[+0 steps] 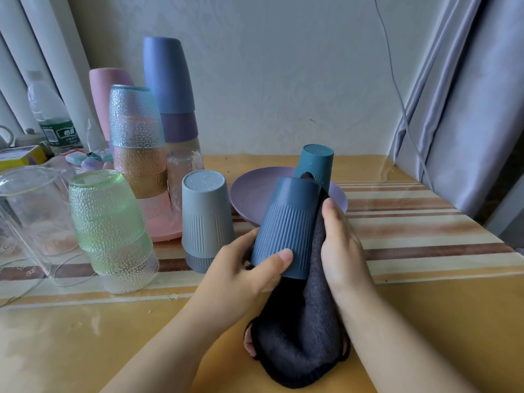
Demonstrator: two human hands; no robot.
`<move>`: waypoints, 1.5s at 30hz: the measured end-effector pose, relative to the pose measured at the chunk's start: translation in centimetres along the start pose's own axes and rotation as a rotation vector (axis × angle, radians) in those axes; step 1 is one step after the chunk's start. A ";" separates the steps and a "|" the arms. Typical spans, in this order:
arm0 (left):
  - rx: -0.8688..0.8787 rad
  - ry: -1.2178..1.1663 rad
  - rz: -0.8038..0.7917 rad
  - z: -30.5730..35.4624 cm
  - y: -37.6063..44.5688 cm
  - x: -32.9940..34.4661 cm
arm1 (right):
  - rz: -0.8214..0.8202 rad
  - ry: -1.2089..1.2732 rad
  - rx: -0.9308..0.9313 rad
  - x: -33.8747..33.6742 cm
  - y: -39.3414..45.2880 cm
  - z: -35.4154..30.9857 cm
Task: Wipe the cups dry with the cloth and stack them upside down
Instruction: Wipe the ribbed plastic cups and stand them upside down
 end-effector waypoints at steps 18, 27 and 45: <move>0.005 -0.080 0.318 0.3 -0.6 -2.2 | 0.012 0.023 0.012 -0.2 0.3 -0.2; -0.017 0.056 0.070 0.2 -0.4 -0.2 | -0.069 -0.010 -0.126 1.3 -0.4 -1.0; -0.101 -0.300 0.194 -0.8 0.0 -2.3 | -0.027 0.133 0.142 1.1 -0.7 0.9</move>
Point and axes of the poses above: each hand's wrist, its own y-axis towards the middle knuckle, its own x-axis out of the palm, z = x × y, the point moved 9 cm from there along y, towards the middle knuckle, and after that the axes turned 12 degrees about -x, right-handed, at the moved point
